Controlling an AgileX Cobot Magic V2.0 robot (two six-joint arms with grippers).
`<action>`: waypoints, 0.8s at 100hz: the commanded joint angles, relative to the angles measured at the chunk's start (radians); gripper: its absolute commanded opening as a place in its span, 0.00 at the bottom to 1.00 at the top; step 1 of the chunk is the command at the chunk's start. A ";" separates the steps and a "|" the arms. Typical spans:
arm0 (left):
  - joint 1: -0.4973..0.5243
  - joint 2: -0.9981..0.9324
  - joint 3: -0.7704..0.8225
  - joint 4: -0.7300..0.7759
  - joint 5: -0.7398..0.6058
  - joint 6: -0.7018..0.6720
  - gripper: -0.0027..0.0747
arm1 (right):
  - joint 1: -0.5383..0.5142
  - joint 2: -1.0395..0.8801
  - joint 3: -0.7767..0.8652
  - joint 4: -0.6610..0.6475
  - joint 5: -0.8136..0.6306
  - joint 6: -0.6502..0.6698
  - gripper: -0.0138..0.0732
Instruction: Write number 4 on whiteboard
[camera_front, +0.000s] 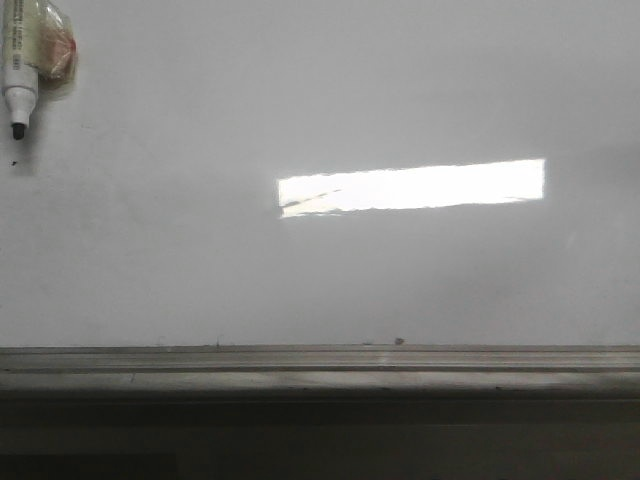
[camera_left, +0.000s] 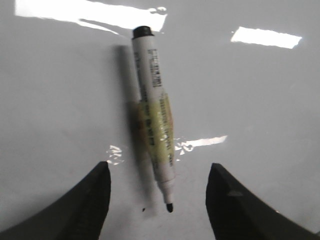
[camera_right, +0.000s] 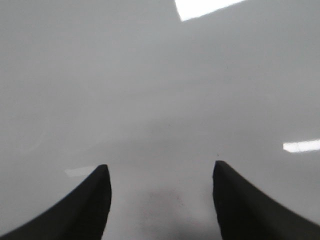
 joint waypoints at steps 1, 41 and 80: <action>-0.035 0.050 -0.049 -0.162 -0.042 0.134 0.55 | 0.001 0.014 -0.035 0.008 -0.054 -0.007 0.64; -0.068 0.294 -0.154 -0.186 -0.070 0.220 0.53 | 0.001 0.014 -0.035 0.008 -0.054 -0.007 0.64; -0.068 0.348 -0.185 -0.182 -0.010 0.235 0.21 | 0.001 0.014 -0.035 0.008 -0.057 -0.007 0.64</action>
